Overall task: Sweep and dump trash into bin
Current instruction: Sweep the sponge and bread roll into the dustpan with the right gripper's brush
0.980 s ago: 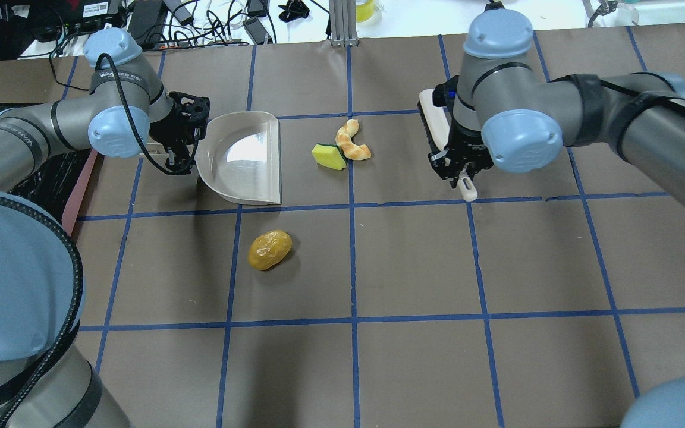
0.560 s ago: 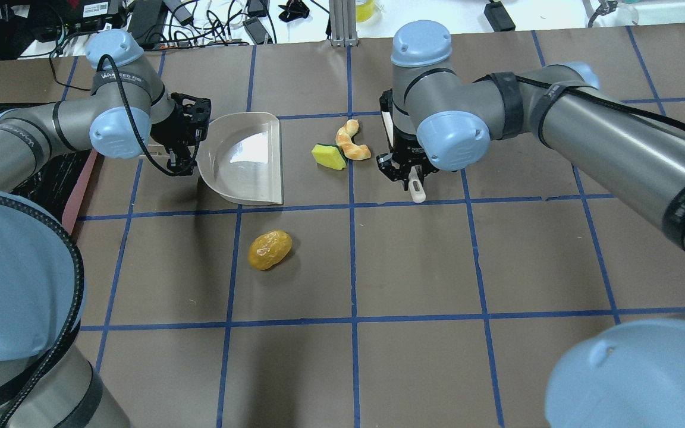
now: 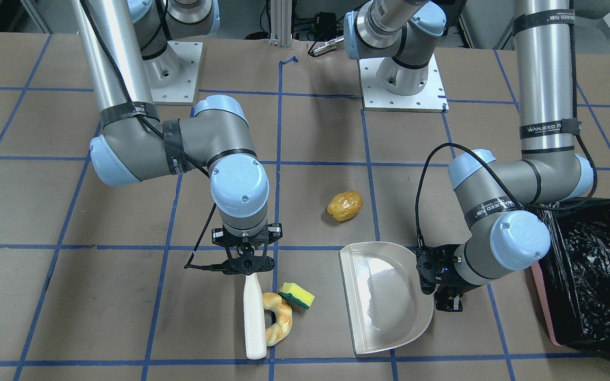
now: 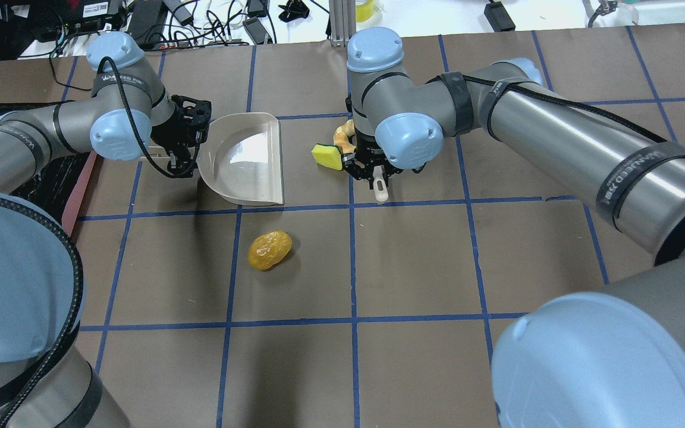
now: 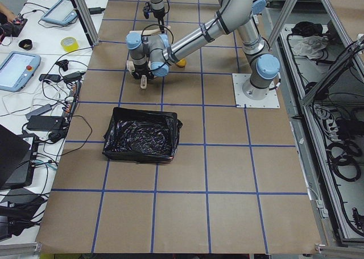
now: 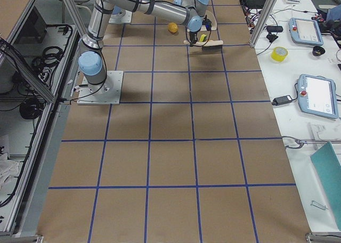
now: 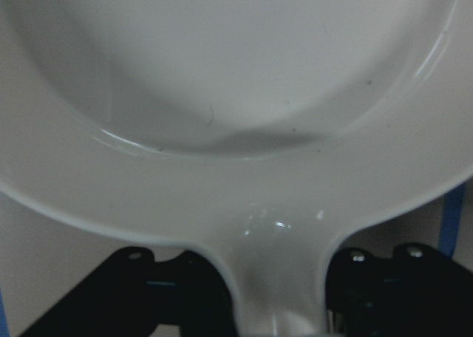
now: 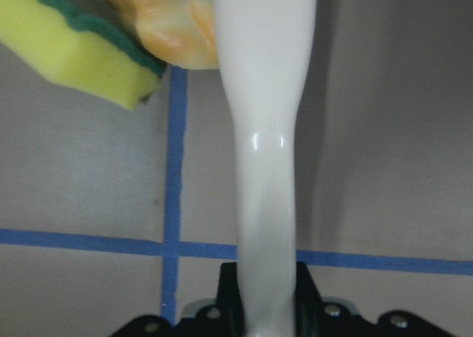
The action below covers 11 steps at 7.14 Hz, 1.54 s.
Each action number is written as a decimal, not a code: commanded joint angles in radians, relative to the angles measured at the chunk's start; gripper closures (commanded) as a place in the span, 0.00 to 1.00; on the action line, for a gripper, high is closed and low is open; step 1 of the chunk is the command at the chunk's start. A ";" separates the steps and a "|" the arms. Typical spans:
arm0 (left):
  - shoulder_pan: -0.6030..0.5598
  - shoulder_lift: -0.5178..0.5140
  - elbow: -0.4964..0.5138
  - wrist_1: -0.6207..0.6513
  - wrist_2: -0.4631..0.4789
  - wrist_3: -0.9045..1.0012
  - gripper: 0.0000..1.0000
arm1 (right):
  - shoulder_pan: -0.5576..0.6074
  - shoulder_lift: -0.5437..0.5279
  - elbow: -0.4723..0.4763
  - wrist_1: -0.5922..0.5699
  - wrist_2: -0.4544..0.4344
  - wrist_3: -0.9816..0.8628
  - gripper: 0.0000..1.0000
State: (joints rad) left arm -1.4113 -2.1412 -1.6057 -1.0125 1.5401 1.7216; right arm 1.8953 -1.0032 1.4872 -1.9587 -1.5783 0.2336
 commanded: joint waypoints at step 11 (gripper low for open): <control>0.002 0.012 -0.005 0.000 0.002 0.039 1.00 | 0.211 0.118 -0.323 0.203 0.144 0.410 1.00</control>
State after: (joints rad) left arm -1.4109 -2.1328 -1.6078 -1.0124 1.5405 1.7329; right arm 2.1306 -0.8599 1.1628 -1.8124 -1.4001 0.6988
